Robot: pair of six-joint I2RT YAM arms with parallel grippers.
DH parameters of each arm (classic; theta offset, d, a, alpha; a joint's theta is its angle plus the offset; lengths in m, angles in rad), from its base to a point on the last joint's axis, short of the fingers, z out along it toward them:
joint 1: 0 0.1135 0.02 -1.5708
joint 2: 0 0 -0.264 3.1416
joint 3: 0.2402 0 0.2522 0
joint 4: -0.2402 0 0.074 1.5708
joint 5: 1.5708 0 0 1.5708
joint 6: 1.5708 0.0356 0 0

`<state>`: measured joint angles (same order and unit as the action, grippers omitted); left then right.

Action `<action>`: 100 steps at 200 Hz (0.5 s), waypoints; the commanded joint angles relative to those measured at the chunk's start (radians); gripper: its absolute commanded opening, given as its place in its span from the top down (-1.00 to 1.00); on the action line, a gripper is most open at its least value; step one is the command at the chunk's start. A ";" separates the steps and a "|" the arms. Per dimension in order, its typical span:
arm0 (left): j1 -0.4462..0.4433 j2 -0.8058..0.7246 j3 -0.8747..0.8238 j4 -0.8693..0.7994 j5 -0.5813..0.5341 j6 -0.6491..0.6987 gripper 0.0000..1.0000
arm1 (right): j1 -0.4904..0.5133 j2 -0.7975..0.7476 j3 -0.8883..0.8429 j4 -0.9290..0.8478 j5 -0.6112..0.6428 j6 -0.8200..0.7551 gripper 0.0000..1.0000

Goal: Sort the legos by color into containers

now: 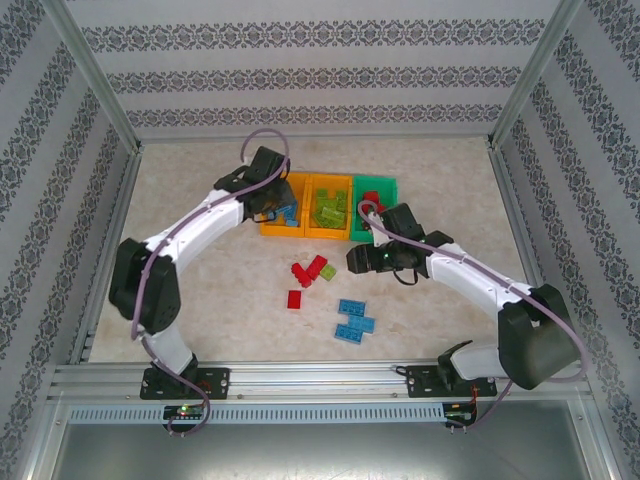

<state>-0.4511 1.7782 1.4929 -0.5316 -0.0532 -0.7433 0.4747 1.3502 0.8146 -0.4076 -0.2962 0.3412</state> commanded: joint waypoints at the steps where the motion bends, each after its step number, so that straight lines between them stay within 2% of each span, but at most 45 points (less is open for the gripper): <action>1: 0.033 0.106 0.115 -0.112 0.020 0.199 0.33 | 0.052 -0.030 -0.025 -0.069 0.065 0.121 -0.37; 31: 0.041 0.219 0.252 -0.168 0.010 0.278 0.32 | 0.142 -0.038 -0.041 -0.152 0.138 0.287 -0.43; 59: 0.041 0.277 0.306 -0.176 0.009 0.306 0.31 | 0.211 -0.053 -0.083 -0.123 0.163 0.435 -0.49; 100: 0.041 0.290 0.306 -0.153 0.002 0.317 0.21 | 0.284 0.001 -0.053 -0.140 0.207 0.508 -0.71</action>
<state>-0.4168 2.0621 1.7676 -0.6559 -0.0410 -0.4706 0.7250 1.3212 0.7433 -0.5175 -0.1459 0.7525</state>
